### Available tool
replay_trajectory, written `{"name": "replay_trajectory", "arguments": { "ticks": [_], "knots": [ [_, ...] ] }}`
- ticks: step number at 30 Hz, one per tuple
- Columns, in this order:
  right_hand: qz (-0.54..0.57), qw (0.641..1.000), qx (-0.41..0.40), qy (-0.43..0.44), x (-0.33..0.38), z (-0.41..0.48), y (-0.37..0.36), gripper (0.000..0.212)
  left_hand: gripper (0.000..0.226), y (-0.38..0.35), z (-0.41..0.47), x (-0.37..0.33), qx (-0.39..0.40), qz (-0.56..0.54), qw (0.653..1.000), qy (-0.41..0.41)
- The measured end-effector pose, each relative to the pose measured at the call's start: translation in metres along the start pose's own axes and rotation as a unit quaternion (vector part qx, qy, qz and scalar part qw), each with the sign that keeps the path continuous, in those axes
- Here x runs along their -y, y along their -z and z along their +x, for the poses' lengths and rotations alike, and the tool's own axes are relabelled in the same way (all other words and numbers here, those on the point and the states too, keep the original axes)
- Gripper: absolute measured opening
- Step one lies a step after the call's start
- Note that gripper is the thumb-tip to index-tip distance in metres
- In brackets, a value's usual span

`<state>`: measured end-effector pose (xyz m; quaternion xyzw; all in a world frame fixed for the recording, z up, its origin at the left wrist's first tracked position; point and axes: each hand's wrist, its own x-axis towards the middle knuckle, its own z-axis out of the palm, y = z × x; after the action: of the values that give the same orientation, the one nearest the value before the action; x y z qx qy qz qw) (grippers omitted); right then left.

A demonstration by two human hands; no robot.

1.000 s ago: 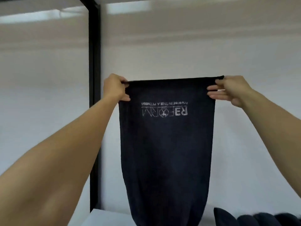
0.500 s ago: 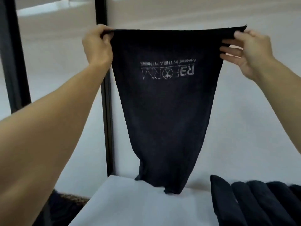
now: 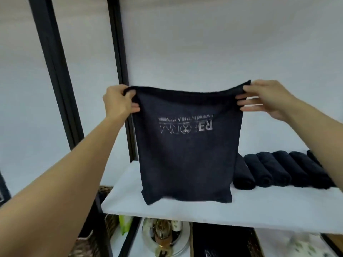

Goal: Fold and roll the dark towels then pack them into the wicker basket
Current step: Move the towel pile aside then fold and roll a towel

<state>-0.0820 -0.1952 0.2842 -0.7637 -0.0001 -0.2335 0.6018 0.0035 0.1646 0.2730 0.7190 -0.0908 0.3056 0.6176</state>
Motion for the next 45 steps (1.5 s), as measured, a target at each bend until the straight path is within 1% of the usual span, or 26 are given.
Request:
{"name": "replay_trajectory", "arguments": {
  "ticks": [3, 6, 8, 10, 12, 14, 18, 21, 23, 25, 26, 27, 29, 30, 31, 32, 33, 34, 37, 39, 43, 45],
  "knots": [
    [-0.055, 0.992, 0.028, -0.114, -0.081, -0.030, -0.017, 0.023, 0.009, -0.003, -0.050, 0.084, 0.061, 0.057, 0.991, 0.109],
    [-0.090, 0.974, 0.046, -0.203, -0.153, -0.053, -0.033, 0.020, 0.010, -0.010, -0.085, 0.153, 0.107, 0.106, 0.970, 0.190],
    [-0.112, 0.964, 0.062, -0.232, -0.186, -0.057, -0.043, 0.015, 0.012, -0.019, -0.096, 0.185, 0.119, 0.133, 0.961, 0.209],
    [-0.132, 0.958, 0.070, -0.243, -0.211, -0.047, -0.052, 0.017, 0.015, -0.030, -0.094, 0.211, 0.138, 0.183, 0.953, 0.196],
    [-0.152, 0.954, 0.072, -0.249, -0.229, -0.027, -0.060, 0.019, 0.018, -0.044, -0.082, 0.229, 0.159, 0.224, 0.943, 0.188],
    [-0.173, 0.952, 0.071, -0.242, -0.243, 0.001, -0.069, 0.016, 0.021, -0.061, -0.062, 0.247, 0.165, 0.239, 0.938, 0.190],
    [-0.157, 0.959, 0.048, -0.231, -0.267, 0.064, -0.090, 0.014, 0.024, -0.093, -0.011, 0.278, 0.142, 0.257, 0.937, 0.192],
    [-0.146, 0.957, 0.030, -0.248, -0.286, 0.104, -0.107, 0.013, 0.022, -0.103, 0.018, 0.311, 0.119, 0.263, 0.931, 0.224],
    [-0.139, 0.950, 0.019, -0.278, -0.304, 0.121, -0.118, 0.017, 0.022, -0.104, 0.023, 0.331, 0.117, 0.267, 0.918, 0.269],
    [-0.146, 0.938, 0.026, -0.314, -0.325, 0.128, -0.127, 0.020, 0.022, -0.104, 0.019, 0.347, 0.128, 0.297, 0.900, 0.291],
    [-0.187, 0.930, 0.030, -0.316, -0.336, 0.130, -0.131, 0.018, 0.023, -0.105, 0.018, 0.353, 0.130, 0.313, 0.895, 0.291],
    [-0.253, 0.921, 0.035, -0.296, -0.346, 0.132, -0.133, 0.017, 0.024, -0.106, 0.019, 0.357, 0.134, 0.328, 0.891, 0.286],
    [-0.397, 0.889, 0.054, -0.222, -0.361, 0.134, -0.137, 0.019, 0.016, -0.107, 0.022, 0.363, 0.158, 0.342, 0.887, 0.268],
    [-0.439, 0.874, 0.062, -0.198, -0.364, 0.135, -0.139, 0.020, 0.010, -0.107, 0.024, 0.364, 0.177, 0.335, 0.889, 0.259],
    [-0.461, 0.865, 0.073, -0.184, -0.367, 0.137, -0.140, 0.019, 0.012, -0.107, 0.026, 0.365, 0.196, 0.325, 0.890, 0.251],
    [-0.470, 0.860, 0.083, -0.183, -0.368, 0.139, -0.141, 0.017, 0.021, -0.107, 0.029, 0.365, 0.216, 0.317, 0.889, 0.251],
    [-0.472, 0.856, 0.092, -0.192, -0.367, 0.142, -0.142, 0.018, 0.027, -0.109, 0.031, 0.365, 0.230, 0.312, 0.886, 0.256],
    [-0.467, 0.855, 0.100, -0.203, -0.367, 0.144, -0.144, 0.020, 0.029, -0.110, 0.032, 0.365, 0.239, 0.311, 0.883, 0.258],
    [-0.458, 0.851, 0.131, -0.220, -0.364, 0.151, -0.147, 0.032, 0.027, -0.114, 0.035, 0.363, 0.254, 0.310, 0.873, 0.279],
    [-0.448, 0.857, 0.130, -0.221, -0.363, 0.155, -0.148, 0.036, 0.025, -0.114, 0.036, 0.362, 0.250, 0.291, 0.876, 0.292],
    [-0.397, 0.875, 0.156, -0.228, -0.353, 0.156, -0.149, 0.030, 0.025, -0.108, 0.037, 0.353, 0.220, 0.228, 0.901, 0.295],
    [-0.385, 0.884, 0.158, -0.214, -0.339, 0.156, -0.148, 0.018, 0.020, -0.104, 0.039, 0.340, 0.216, 0.198, 0.910, 0.293]
  ]
}}
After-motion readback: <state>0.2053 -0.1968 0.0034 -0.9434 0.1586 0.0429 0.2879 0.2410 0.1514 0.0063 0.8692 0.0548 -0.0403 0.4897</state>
